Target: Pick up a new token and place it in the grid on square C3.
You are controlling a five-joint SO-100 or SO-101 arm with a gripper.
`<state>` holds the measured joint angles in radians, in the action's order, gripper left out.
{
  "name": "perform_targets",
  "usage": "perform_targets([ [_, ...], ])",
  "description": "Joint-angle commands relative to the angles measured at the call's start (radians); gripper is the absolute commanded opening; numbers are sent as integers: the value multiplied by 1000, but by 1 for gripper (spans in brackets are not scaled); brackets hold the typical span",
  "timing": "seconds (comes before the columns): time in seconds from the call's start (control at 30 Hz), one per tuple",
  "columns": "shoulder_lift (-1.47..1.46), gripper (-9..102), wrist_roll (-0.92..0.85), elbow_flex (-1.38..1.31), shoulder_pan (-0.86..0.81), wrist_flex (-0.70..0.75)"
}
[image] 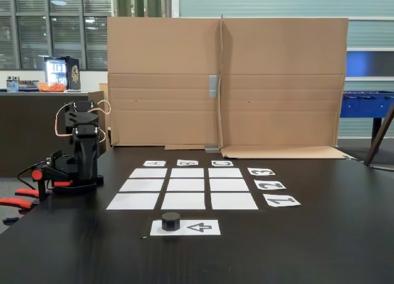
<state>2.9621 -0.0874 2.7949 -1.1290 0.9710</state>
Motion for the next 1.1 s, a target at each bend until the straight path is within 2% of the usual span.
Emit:
perform_targets([
  [0.0, -106, 0, -8, -167, 31, 81],
  [0.2, -288, 0, -5, -397, 61, 193],
  [0.7, -726, 0, 32, -966, 104, 341],
  [0.9, -884, 0, 54, -1111, 153, 362],
  [0.97, -936, 2, 57, -1138, 170, 368],
  [1.07, -1003, 11, 57, -1160, 192, 379],
])
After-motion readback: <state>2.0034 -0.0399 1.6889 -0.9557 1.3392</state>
